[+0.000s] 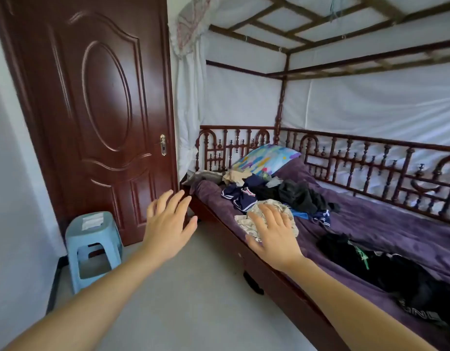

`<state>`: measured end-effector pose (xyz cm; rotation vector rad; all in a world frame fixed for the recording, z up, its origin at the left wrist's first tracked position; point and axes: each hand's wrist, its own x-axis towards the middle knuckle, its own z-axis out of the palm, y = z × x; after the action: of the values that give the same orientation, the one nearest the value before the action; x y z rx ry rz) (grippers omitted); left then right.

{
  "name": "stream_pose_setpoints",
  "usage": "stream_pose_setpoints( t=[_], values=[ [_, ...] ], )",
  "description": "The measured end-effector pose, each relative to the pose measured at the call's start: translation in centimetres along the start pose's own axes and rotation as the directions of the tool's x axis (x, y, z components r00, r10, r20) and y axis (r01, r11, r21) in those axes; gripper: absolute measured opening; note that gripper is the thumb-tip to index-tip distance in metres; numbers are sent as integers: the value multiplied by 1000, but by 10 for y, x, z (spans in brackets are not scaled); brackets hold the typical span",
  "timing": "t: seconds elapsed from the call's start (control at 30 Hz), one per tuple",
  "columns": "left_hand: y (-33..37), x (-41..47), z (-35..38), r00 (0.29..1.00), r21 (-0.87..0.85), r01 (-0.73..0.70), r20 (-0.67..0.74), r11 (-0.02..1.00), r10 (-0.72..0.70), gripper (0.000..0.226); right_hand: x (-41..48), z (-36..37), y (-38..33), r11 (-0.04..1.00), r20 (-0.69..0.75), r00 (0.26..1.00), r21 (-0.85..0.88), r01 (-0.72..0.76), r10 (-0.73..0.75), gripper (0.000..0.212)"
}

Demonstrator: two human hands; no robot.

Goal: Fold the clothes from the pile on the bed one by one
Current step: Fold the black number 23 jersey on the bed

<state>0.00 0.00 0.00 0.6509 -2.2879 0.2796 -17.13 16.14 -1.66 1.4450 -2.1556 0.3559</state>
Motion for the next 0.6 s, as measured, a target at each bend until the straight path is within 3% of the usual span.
stream_pose_setpoints(
  t=[0.07,0.17,0.3,0.43,0.6],
  values=[
    [-3,12,20,999,-3,0,40,1000,0,54,16,29,8,996,-5,1000,92,18,-18,52],
    [-17,21,61,995,-15,28,95,999,-27,56,38,75,19,997,98,993,62,56,-62,56],
    [-50,46,111,985,-75,104,143,992,-93,66,80,118,32,999,120,992,-12,50,-49,56],
    [-91,93,167,971,-108,156,199,982,-133,86,137,149,39,999,44,999,-41,31,-29,53],
    [-134,161,244,956,-142,158,270,977,-115,79,208,194,57,994,51,998,-104,-33,39,57]
  ],
)
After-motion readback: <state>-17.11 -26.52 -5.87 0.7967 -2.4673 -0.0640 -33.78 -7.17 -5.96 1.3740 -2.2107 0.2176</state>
